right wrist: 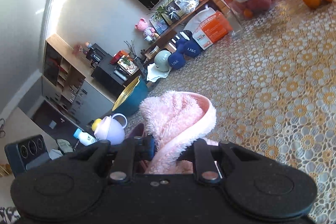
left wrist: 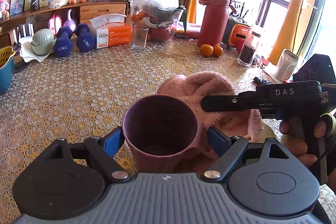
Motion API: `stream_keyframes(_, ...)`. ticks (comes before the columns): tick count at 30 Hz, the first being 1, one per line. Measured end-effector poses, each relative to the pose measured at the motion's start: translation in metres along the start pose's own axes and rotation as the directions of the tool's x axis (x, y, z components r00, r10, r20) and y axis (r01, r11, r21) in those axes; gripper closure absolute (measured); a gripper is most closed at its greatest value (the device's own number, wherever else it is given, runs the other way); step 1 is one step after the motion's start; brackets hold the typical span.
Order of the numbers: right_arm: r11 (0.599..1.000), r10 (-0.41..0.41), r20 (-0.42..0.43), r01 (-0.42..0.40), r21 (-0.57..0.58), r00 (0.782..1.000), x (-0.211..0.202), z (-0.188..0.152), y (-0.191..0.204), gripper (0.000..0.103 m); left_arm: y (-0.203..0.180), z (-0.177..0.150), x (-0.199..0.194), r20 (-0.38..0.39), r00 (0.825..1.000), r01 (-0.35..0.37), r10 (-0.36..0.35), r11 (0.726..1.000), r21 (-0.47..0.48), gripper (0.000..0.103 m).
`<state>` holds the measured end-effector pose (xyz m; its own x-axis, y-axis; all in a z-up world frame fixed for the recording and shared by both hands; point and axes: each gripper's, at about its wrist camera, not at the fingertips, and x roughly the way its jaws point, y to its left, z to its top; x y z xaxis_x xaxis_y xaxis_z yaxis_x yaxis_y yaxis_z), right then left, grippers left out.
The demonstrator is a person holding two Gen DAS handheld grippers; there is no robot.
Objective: Organize objects
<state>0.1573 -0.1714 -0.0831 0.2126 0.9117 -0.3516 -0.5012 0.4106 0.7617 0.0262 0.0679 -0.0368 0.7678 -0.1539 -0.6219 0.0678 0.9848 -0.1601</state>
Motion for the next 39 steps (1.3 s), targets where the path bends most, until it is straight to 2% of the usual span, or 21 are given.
stream_keyframes(3,1.0,-0.001,-0.016,0.001,0.022,1.0,0.007,-0.003,-0.006,0.087,-0.003,-0.001,0.002,-0.001,1.0,-0.013,0.013,0.999,0.032,0.023)
stream_keyframes(6,0.999,-0.042,-0.039,0.041,-0.012,0.998,0.014,-0.005,-0.003,0.087,-0.002,0.0,0.003,0.001,1.0,-0.006,0.005,1.0,0.029,0.024)
stream_keyframes(8,0.993,-0.1,-0.06,0.095,-0.074,0.993,0.02,-0.008,0.002,0.087,-0.004,0.0,0.004,0.002,1.0,-0.007,0.007,0.999,0.038,0.024)
stream_keyframes(11,0.953,-0.226,-0.081,0.203,-0.223,0.971,0.03,-0.015,0.014,0.087,-0.007,0.001,0.005,0.005,1.0,-0.01,0.01,0.998,0.06,0.025)
stream_keyframes(14,0.925,-0.283,-0.058,0.257,-0.28,0.957,0.027,-0.014,0.02,0.087,-0.006,0.001,0.005,0.007,1.0,-0.006,0.005,0.998,0.061,0.025)
stream_keyframes(19,0.93,-0.253,-0.006,0.241,-0.278,0.968,0.004,0.002,0.03,0.087,-0.005,0.0,0.005,0.009,1.0,0.0,-0.001,0.998,0.06,0.025)
stream_keyframes(22,0.946,-0.183,0.017,0.18,-0.271,0.983,-0.01,0.014,0.039,0.087,-0.004,0.0,0.005,0.011,1.0,0.007,-0.008,0.998,0.068,0.025)
stream_keyframes(25,0.959,-0.115,-0.001,0.111,-0.261,0.993,-0.011,0.021,0.045,0.087,-0.004,-0.001,0.006,0.014,1.0,0.014,-0.015,0.997,0.08,0.025)
stream_keyframes(29,0.968,-0.106,-0.06,0.089,-0.236,0.993,0.009,0.016,0.039,0.087,-0.004,-0.001,0.006,0.017,1.0,0.015,-0.017,0.996,0.084,0.025)
stream_keyframes(35,0.994,-0.042,-0.051,0.036,-0.104,0.998,0.01,0.016,0.019,0.087,-0.005,0.0,0.006,0.02,1.0,0.018,-0.02,0.996,0.09,0.025)
stream_keyframes(39,0.997,-0.063,-0.044,0.061,-0.038,0.997,0.009,0.014,0.005,0.087,-0.006,0.0,0.006,0.022,1.0,0.019,-0.021,0.996,0.091,0.025)
